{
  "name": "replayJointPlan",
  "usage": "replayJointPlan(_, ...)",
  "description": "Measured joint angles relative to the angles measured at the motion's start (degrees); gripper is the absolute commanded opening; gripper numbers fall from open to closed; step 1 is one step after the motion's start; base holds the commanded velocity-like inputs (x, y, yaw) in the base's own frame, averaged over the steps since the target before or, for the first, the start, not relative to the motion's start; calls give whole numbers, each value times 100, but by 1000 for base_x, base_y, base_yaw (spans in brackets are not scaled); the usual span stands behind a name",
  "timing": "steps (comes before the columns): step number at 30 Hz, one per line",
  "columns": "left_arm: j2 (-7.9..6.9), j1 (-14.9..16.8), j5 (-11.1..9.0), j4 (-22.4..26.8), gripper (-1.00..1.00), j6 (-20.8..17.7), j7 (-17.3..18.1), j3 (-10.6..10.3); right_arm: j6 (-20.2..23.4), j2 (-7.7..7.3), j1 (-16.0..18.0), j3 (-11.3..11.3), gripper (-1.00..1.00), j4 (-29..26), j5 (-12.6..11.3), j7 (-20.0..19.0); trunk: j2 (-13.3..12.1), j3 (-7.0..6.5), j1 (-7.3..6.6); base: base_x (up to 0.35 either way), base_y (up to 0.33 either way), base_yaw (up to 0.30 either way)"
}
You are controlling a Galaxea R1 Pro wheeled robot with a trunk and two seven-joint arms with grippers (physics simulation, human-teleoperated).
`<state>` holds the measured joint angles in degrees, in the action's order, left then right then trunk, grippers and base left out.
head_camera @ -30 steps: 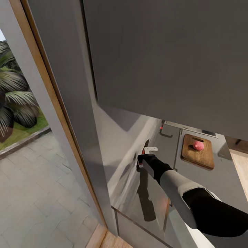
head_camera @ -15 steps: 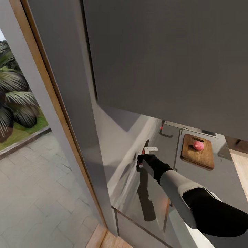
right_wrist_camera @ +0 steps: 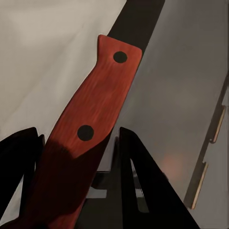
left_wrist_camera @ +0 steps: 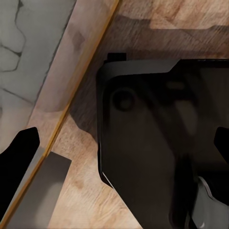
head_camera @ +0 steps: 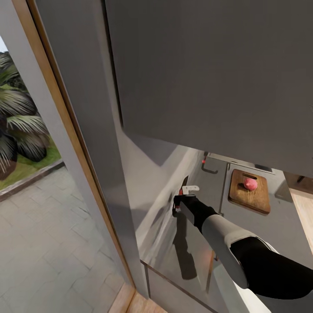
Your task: In the kitchen, take the Vidalia onion out of the sink, dice it on the chopping board with the paring knife, put the diced onion into the bowl on the countertop, then place both the paring knife and the chopping board into the sink.
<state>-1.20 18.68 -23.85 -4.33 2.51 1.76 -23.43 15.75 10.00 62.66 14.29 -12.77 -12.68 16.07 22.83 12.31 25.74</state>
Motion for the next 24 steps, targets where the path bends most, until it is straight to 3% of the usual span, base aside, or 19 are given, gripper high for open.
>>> replayJointPlan(24,12,-68,-16,-2,100,-7,4,33,43,0,-4,-7,-100,26,10,3,-3,-212,1,0,0,0)
